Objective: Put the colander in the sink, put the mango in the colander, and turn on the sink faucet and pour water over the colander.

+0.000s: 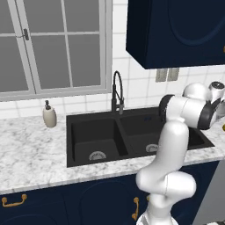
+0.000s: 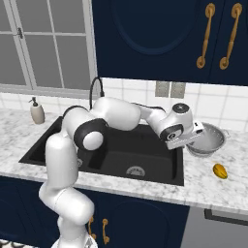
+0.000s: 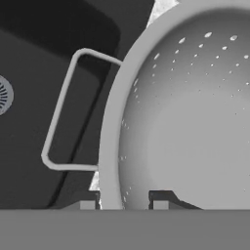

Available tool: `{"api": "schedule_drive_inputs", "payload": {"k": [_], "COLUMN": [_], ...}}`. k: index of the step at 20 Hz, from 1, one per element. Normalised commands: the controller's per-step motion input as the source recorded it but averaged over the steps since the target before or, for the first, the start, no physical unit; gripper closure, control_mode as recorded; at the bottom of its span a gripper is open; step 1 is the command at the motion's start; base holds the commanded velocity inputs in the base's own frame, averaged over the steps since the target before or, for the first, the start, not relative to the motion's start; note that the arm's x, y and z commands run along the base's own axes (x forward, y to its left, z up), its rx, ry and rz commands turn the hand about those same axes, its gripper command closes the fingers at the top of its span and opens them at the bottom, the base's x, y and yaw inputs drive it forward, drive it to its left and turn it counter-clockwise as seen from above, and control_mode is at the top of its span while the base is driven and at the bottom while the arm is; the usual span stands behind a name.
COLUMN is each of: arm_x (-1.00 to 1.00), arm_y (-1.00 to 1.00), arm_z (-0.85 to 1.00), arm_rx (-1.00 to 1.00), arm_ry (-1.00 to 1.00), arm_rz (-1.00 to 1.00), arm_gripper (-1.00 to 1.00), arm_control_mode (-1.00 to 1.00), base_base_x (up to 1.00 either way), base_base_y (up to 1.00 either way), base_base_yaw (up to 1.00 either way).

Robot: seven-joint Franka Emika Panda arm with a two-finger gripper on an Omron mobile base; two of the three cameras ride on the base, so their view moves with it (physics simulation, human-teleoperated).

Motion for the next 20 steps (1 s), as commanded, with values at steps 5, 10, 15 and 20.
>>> {"api": "schedule_drive_inputs", "payload": {"k": [5,10,15,20], "arm_x": [-0.37,-0.48,-0.46,-0.46], "arm_y": [0.45,0.55,0.52,0.50], "arm_z": [0.27,0.00,0.01,0.02], "arm_rx": [0.00,0.00,0.00,0.00], "arm_ry": [0.15,0.10,0.02,0.00], "arm_rz": [0.06,0.07,0.09,0.13], "arm_gripper": [1.00,1.00,1.00,1.00], "arm_control_mode": [-1.00,-1.00,-1.00,-1.00], "base_base_x": [0.00,0.00,0.00,0.00], "base_base_y": [0.00,0.00,0.00,0.00], "base_base_yaw": [0.00,0.00,0.00,0.00]}}
